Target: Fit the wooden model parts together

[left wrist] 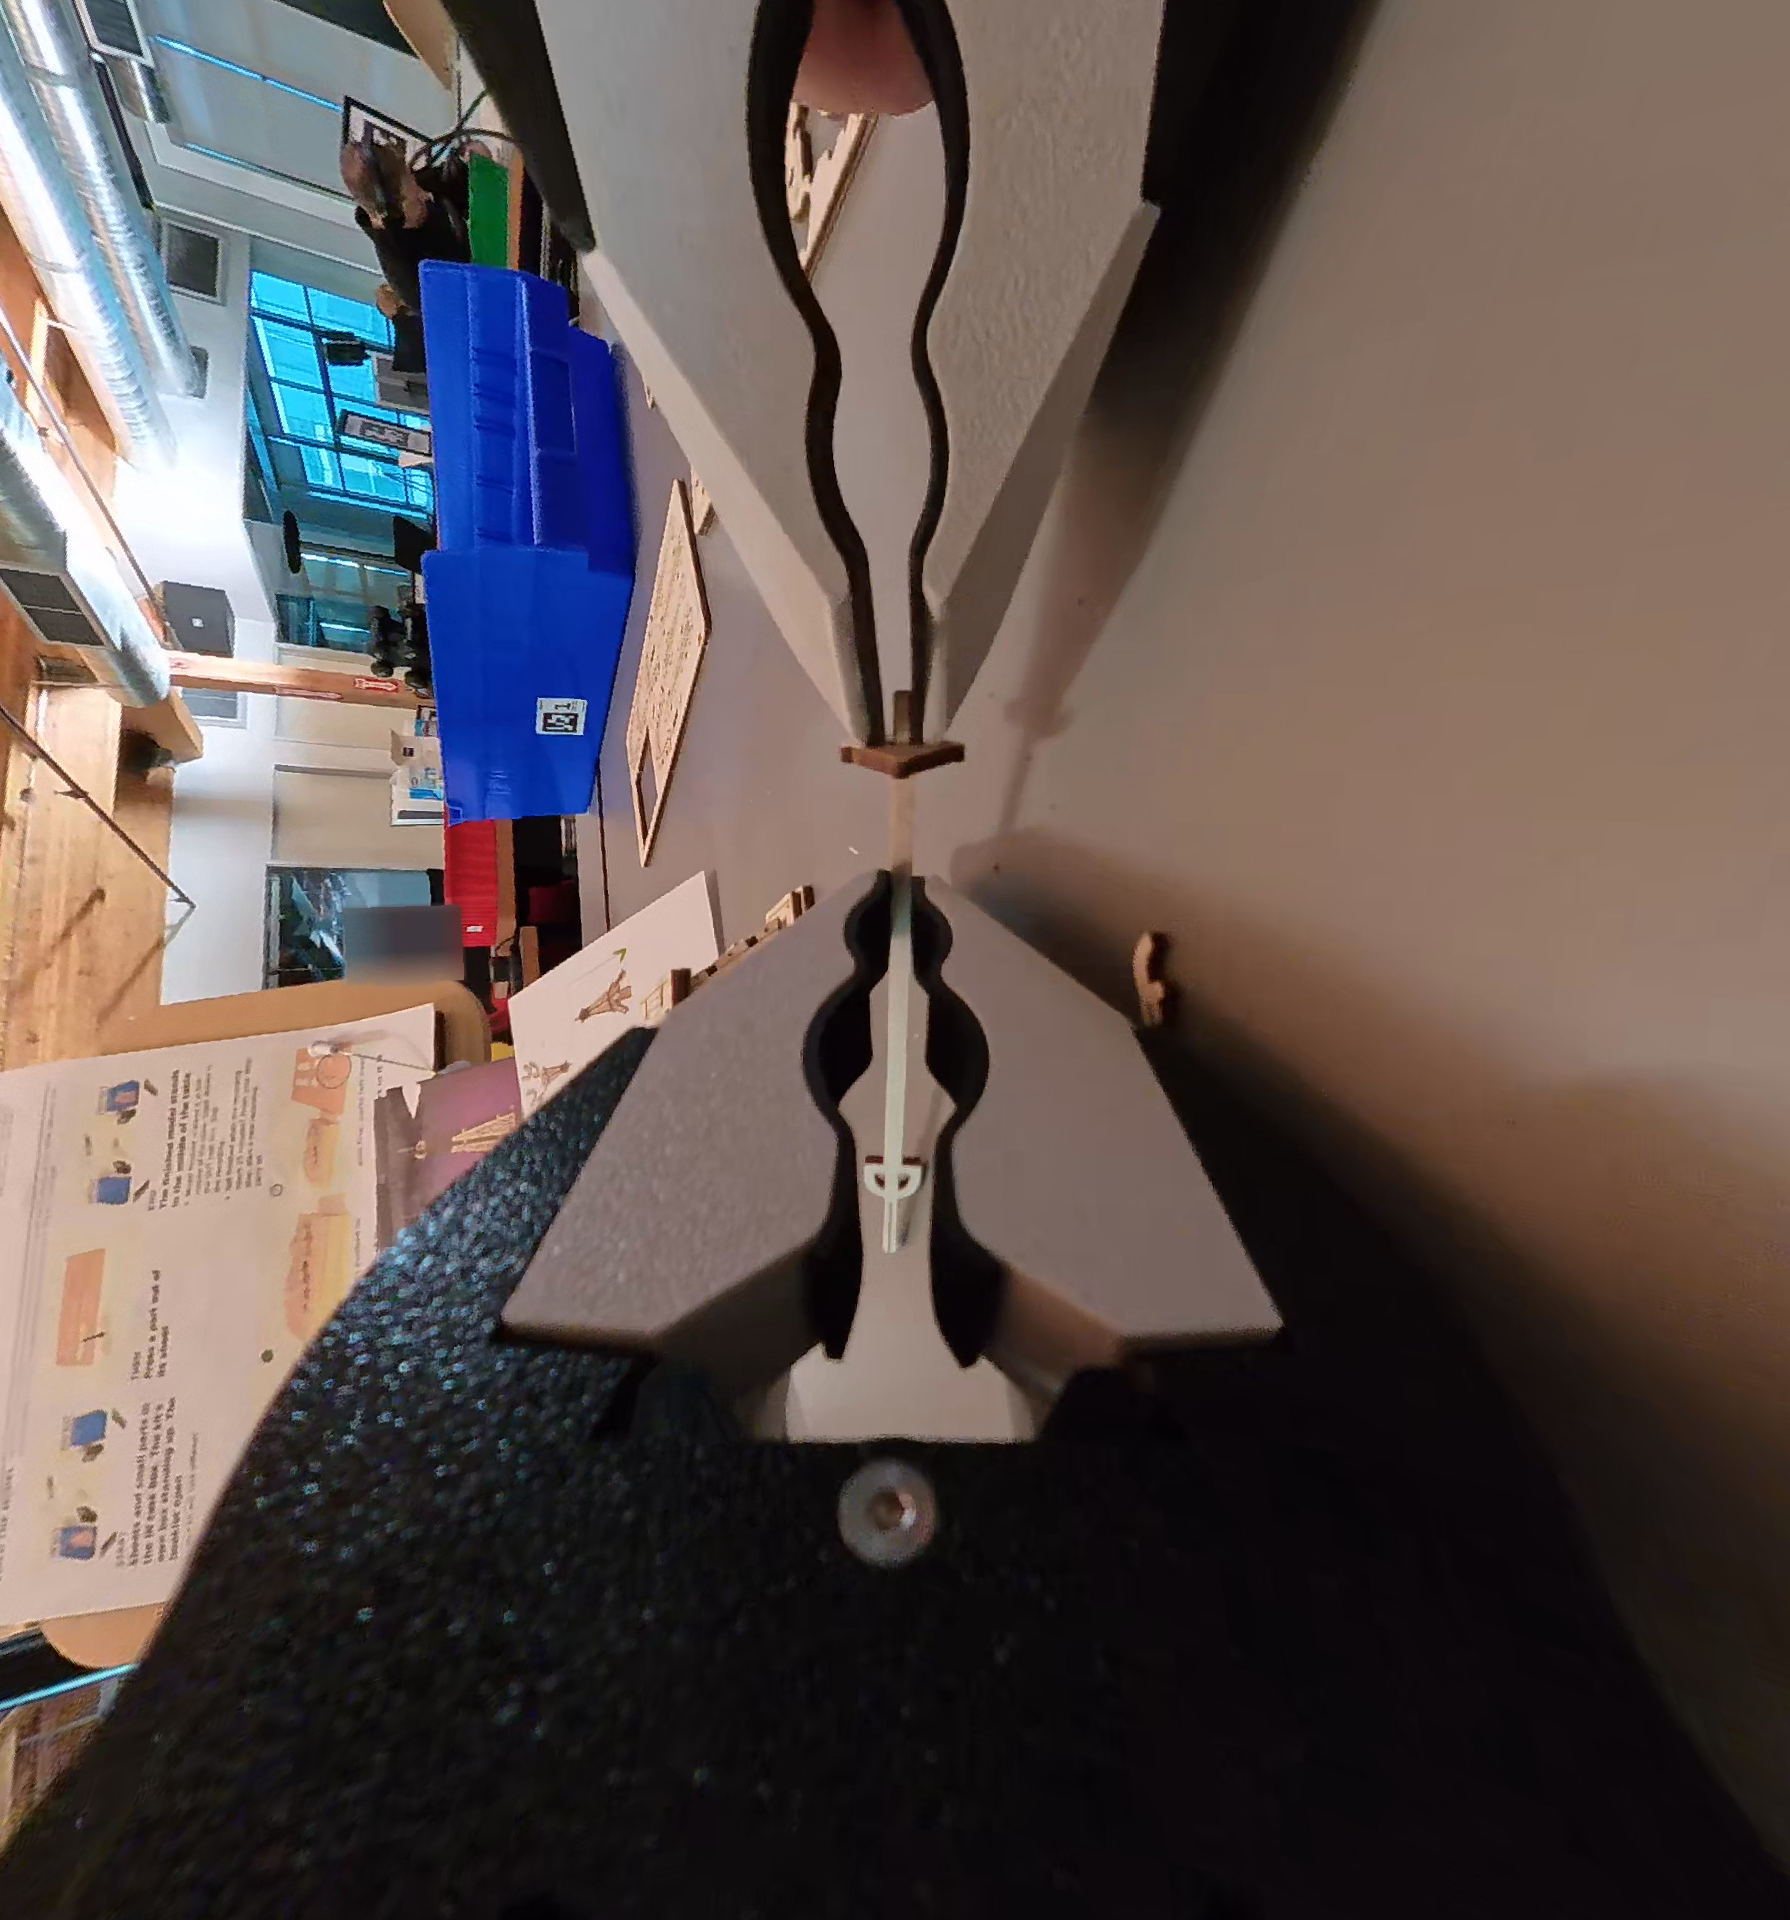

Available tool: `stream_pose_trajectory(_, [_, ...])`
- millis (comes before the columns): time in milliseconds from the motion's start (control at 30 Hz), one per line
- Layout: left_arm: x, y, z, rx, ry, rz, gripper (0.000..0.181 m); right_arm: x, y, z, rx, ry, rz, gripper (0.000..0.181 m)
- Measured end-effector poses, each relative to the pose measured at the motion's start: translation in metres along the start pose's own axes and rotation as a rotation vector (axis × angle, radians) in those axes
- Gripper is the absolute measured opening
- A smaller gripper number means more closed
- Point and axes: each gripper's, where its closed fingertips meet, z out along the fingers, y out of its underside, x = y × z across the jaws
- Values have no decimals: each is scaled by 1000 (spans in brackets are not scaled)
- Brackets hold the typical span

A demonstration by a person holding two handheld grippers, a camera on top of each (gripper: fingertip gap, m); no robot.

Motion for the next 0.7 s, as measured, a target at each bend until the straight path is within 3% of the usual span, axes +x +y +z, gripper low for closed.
stream_pose_trajectory(700, [4,1,2,12,55,-122,0,-4,1,5,-4,-12,9,2])
